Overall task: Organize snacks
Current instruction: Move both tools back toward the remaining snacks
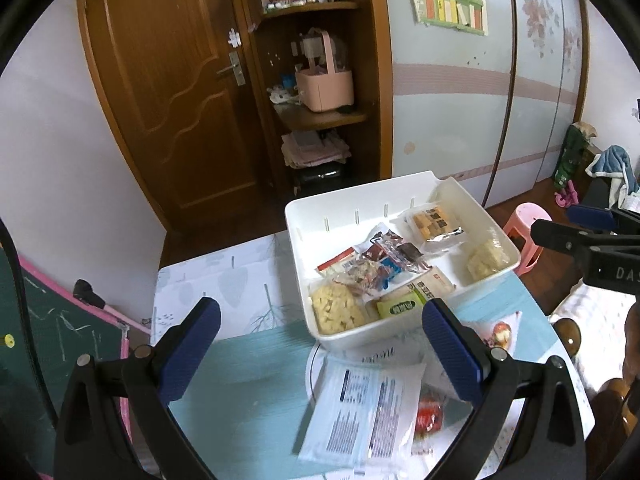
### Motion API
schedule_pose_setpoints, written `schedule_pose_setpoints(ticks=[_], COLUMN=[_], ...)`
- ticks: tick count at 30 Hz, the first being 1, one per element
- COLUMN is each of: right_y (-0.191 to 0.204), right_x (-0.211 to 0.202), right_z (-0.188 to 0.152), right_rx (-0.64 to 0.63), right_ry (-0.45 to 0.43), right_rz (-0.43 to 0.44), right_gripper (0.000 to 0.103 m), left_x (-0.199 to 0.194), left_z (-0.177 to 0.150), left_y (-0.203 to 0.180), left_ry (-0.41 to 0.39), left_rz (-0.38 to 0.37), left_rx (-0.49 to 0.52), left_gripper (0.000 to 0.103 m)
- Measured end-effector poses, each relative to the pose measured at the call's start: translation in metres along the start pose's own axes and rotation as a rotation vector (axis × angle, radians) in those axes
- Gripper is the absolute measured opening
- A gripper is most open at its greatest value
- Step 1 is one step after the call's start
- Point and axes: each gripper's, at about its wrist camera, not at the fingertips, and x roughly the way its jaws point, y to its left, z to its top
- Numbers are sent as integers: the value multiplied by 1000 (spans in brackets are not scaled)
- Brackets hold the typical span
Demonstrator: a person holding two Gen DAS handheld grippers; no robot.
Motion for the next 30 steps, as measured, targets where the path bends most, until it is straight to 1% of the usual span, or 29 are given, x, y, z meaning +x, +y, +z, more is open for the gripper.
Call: schedule_pose_setpoints(ticks=[8,14,19,23,25,27,28,30], right_y=[8,22,38,52,57,59,59,58], right_x=[-48,-62,-59,-46,-35,-19,-12,8], right_z=[-22,-48,-76,-97,-106,-113,-115,-119], right_rx=[-27,-85,-171,-256,-289,-303,-304,-292], right_ry=[-22,-2,11,16,38,82,103,149], right_rz=[-5,23,30,25,33,42,50,60], right_gripper=[84,84,84,83,77,63,61,53], left_x=[-58,-79,-79,-63,-51,-34,-22,-3], left_z=[-24,-49,-70,-89,-95,-98,-100,-105], left_y=[2,-1,-4,-10,-13,-15,-16,-17], left_ry=[-42,-39,-2,49,74,110,134,177], left_rz=[-16,-41,-77,-97,-97,-108,-118,-127], left_rx=[10,26,35,45,46,36,30,23], left_gripper=[101,101,101,101,101,101,101,101])
